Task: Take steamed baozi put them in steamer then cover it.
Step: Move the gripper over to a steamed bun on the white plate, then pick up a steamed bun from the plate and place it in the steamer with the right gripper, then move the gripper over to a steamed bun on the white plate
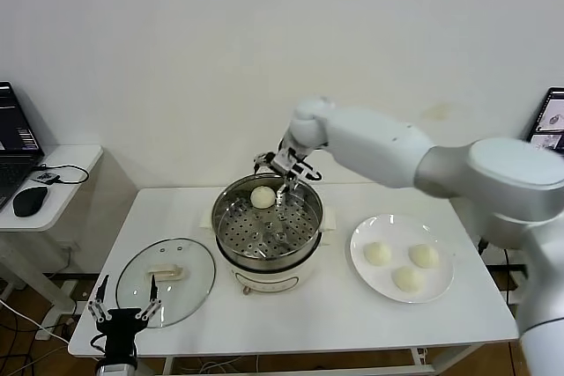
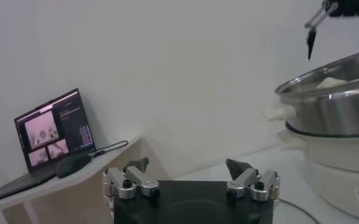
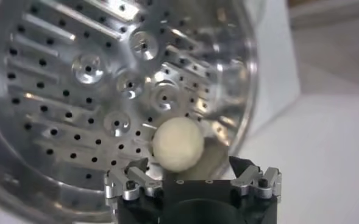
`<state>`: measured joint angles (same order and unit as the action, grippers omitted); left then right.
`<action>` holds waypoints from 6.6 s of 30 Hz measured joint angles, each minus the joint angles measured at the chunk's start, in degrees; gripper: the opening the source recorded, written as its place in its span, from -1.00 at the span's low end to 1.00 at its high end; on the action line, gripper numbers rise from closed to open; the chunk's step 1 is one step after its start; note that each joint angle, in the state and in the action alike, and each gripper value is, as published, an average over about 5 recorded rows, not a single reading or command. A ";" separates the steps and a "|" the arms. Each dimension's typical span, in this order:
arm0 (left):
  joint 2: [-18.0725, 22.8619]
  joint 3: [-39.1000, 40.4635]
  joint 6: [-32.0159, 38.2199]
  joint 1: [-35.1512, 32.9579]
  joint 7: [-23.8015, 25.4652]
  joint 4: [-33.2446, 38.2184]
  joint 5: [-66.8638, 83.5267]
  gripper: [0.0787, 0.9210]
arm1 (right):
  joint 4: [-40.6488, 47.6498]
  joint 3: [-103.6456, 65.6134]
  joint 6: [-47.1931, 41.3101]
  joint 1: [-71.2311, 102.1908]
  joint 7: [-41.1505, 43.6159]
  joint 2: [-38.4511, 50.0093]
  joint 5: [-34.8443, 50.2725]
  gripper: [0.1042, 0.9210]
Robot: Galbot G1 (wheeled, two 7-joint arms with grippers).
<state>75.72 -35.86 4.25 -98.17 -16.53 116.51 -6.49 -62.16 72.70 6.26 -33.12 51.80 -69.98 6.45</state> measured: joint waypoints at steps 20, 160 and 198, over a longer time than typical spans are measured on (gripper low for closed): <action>-1.55 -0.25 -0.41 -0.05 0.19 0.56 0.37 0.77 | -26.40 -0.18 -20.42 1.93 4.75 33.99 1.62 0.76; -2.35 -4.96 -0.95 1.83 0.06 0.71 3.07 0.77 | -11.51 -0.68 -39.23 -1.84 1.70 1.74 21.45 0.76; -1.81 -3.55 -2.04 1.17 0.18 -0.91 1.57 0.77 | -26.15 -19.61 -21.65 30.19 8.25 43.34 -12.68 0.76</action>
<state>73.91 -39.41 2.21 -97.01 -16.35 115.61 -4.92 -88.31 53.09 -15.39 -2.93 60.05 -26.64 -6.23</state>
